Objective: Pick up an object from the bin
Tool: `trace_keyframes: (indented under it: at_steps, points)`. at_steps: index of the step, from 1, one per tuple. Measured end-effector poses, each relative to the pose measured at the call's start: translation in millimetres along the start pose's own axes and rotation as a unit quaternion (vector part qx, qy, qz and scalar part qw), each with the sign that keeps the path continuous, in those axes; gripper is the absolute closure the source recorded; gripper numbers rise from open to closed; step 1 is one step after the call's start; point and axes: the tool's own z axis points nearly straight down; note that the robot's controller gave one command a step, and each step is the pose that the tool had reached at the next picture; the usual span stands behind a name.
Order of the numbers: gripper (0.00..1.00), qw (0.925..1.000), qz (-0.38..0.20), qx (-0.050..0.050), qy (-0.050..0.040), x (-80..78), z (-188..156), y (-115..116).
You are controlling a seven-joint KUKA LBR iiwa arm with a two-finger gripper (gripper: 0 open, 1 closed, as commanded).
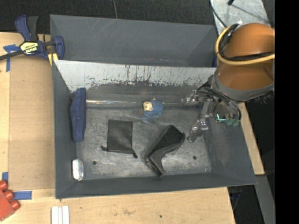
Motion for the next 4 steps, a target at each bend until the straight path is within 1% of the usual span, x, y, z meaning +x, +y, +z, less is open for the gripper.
trace_keyframes:
  at_steps: [1, 2, 3, 4]
  points:
    - [0.00, 0.9996, -0.028, 0.001, -0.0060, -12.1, 115.8, 19.4]
    - [0.00, 0.9990, -0.044, 0.000, -0.0049, -12.1, 119.6, 19.4]
    - [0.00, 0.9926, -0.121, 0.001, -0.0066, -9.7, 128.5, 17.5]
    - [1.00, 0.9925, -0.122, 0.001, 0.0004, -7.3, 129.2, 16.5]
